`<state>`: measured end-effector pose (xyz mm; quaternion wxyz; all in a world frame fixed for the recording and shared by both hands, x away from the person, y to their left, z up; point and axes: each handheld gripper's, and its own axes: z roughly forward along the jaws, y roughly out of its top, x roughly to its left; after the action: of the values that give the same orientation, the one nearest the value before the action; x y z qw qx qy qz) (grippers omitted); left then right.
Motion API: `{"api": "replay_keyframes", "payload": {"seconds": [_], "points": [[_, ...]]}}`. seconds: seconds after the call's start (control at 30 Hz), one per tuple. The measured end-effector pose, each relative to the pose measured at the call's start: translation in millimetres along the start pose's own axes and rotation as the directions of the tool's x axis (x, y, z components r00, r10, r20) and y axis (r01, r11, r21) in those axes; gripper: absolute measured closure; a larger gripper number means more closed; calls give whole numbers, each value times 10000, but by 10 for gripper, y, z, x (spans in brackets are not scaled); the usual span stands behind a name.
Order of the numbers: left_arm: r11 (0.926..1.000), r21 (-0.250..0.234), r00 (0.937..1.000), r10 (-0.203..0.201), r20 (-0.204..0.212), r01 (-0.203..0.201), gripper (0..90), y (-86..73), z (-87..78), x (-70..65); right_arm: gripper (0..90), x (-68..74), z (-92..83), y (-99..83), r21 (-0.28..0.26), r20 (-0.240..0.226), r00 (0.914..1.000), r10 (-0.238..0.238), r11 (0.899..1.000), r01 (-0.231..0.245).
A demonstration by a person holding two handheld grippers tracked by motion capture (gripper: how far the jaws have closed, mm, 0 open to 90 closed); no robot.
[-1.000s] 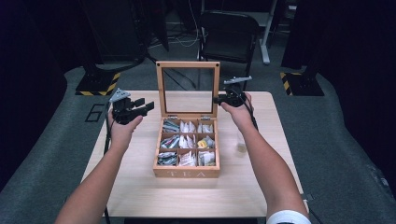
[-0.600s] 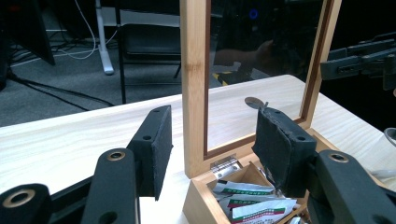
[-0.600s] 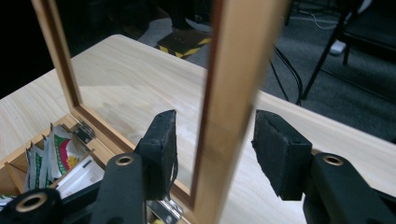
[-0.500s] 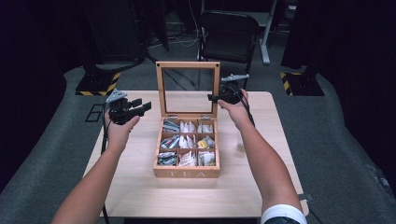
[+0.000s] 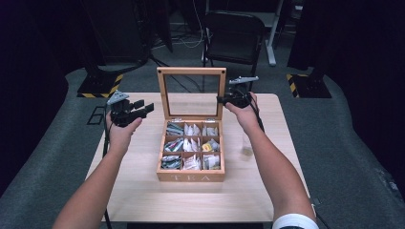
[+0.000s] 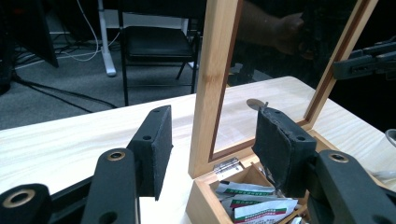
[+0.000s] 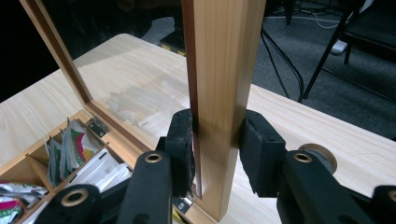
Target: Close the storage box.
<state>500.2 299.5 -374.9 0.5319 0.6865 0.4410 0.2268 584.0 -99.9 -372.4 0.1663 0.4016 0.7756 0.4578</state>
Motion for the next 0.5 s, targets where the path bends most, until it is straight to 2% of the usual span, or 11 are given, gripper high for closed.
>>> {"api": "replay_keyframes", "payload": {"seconds": [0.27,0.5], "points": [[10000,-37,9999,85,125,-85,466,22,51,-84,647,81,-100,-75,-179,-91,9982,-594,9981,593],[9995,-268,9996,182,211,-176,479,74,54,-152,619,141,-180,-148,-499,-290,9976,-622,9969,607]]}}
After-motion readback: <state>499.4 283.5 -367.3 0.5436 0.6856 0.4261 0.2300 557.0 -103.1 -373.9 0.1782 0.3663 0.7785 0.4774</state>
